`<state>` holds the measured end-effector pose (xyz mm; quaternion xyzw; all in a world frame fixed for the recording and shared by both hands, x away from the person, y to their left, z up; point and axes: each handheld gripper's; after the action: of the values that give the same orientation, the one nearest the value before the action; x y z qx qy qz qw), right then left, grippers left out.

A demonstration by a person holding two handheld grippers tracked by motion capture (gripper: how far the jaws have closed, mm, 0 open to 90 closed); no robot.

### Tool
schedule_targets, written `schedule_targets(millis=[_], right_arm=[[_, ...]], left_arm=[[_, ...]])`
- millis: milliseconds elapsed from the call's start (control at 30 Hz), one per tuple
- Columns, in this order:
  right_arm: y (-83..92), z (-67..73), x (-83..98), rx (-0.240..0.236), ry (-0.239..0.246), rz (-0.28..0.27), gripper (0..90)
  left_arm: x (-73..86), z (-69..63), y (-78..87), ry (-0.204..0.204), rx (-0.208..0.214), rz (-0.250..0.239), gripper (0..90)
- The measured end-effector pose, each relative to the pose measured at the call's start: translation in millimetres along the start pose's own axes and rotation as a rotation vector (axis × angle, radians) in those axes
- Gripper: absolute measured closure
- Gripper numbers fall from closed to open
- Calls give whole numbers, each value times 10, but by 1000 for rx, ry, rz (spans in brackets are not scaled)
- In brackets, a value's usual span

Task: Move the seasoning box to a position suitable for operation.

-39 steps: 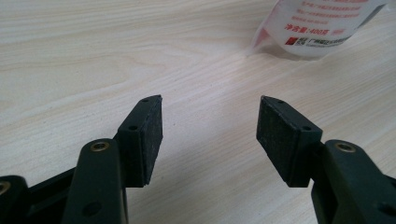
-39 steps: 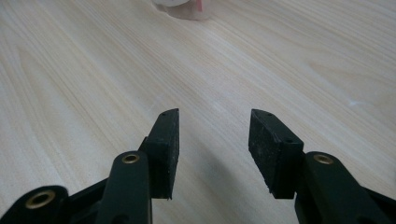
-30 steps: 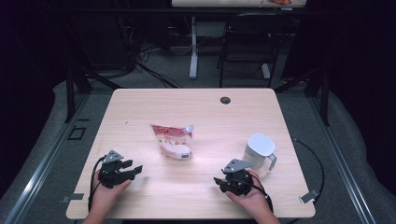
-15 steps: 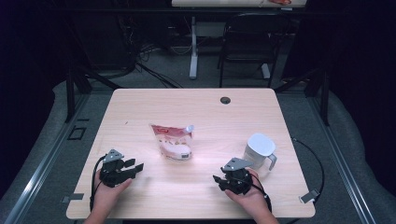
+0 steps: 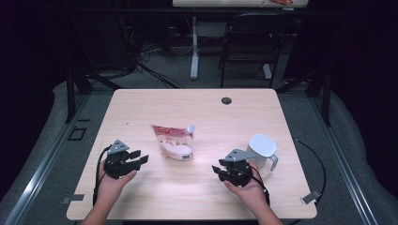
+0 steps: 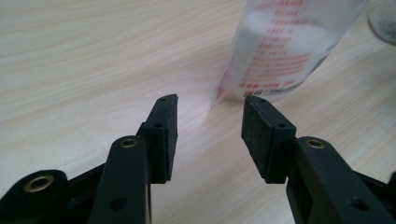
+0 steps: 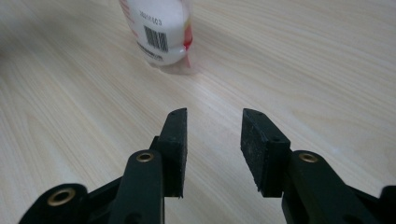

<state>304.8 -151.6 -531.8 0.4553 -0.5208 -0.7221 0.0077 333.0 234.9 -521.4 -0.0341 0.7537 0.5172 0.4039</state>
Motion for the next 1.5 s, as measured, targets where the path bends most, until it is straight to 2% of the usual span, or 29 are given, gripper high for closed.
schedule_targets(millis=[100,267,567,667,767,833,933,1000,1100,1133,1167,1233,1367,1500], right_arm=[[16,14,-80,6,17,-14,622],[11,0,-188,6,25,-34,626],[68,-5,-242,28,28,-59,636],[111,-10,-268,23,26,-80,632],[119,-37,-329,-12,10,-98,619],[99,-34,-385,-30,2,-110,592],[43,-10,-478,-48,11,-100,576],[-3,13,-540,-50,24,-93,563],[-72,42,-633,-62,26,-103,549],[-96,49,-663,-68,22,-107,547],[-122,55,-691,-74,17,-111,543],[-163,70,-743,-86,17,-118,540],[-231,109,-813,-80,25,-135,549],[-272,119,-825,-86,13,-137,609]], left_arm=[[-124,-41,13,-23,-16,-5,563],[-277,-71,5,-36,-5,-16,561],[-337,-114,-6,-53,19,-32,562],[-366,-114,16,-66,29,-36,560],[-400,-123,31,-62,26,-47,533],[-426,-121,31,-60,35,-45,495],[-456,-120,31,-56,59,-54,471],[-480,-125,26,-67,72,-60,461],[-509,-142,21,-86,68,-71,462],[-514,-156,9,-86,52,-84,462],[-525,-150,9,-95,74,-78,468],[-543,-159,8,-112,87,-75,489],[-561,-210,-7,-147,66,-86,526],[-559,-217,-2,-154,55,-89,573]])
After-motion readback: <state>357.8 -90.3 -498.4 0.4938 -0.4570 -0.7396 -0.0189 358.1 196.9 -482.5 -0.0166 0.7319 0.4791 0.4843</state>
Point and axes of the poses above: each handheld gripper's, and its own axes: y roughly backward along the jaws, x roughly out of its underside, z roughly to its left, and after that the axes turned 11 degrees about z, right-handed
